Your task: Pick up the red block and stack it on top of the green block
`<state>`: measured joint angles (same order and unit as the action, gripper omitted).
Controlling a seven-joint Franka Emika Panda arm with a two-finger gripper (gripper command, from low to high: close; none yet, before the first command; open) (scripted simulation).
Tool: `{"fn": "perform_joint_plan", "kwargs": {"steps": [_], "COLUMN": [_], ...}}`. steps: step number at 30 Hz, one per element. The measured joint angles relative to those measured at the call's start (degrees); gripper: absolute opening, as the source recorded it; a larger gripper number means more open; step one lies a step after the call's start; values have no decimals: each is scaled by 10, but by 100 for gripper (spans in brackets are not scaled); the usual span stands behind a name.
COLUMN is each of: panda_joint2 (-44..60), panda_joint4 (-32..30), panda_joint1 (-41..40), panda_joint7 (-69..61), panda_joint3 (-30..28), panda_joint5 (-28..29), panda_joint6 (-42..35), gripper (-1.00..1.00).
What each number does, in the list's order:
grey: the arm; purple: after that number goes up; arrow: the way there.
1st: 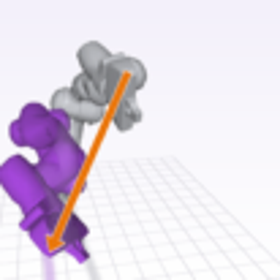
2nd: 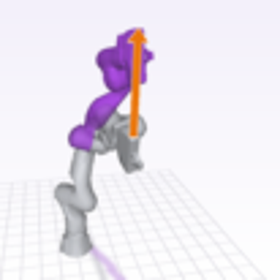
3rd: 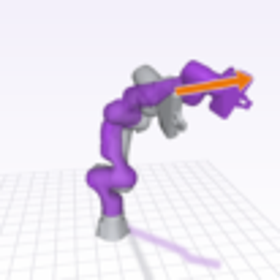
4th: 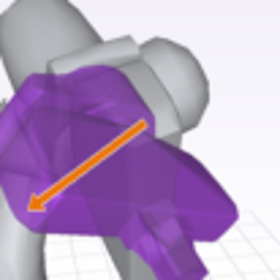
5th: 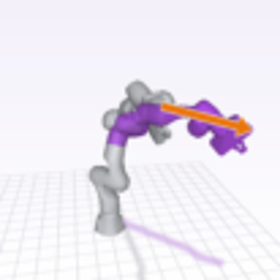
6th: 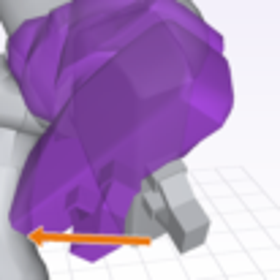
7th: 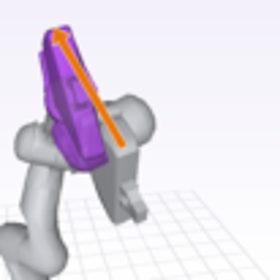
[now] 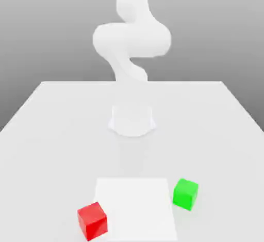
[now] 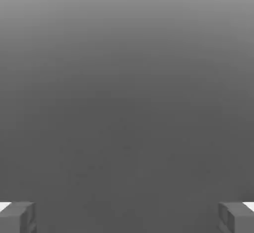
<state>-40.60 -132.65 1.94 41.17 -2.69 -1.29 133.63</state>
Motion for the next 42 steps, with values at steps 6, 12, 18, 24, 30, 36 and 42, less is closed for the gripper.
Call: {"fn": "perform_joint_plan", "kwargs": {"steps": [6,12,18,24,30,36,42], "panda_joint2": [128,254,378,493,612,627,557], "panda_joint4": [-21,-42,-62,-85,-78,-75,-88], "panda_joint1": [47,76,76,56,19,12,30], "panda_joint7": [-115,-233,-344,-421,-474,-480,-447], "panda_joint3": [-65,-113,-132,-134,-98,-89,-117], "panda_joint5": [-33,-72,-102,-86,-115,-123,-77], "panda_joint6": [45,89,133,182,266,277,222], "gripper": [0,0,0,0,0,-100,-100]}}
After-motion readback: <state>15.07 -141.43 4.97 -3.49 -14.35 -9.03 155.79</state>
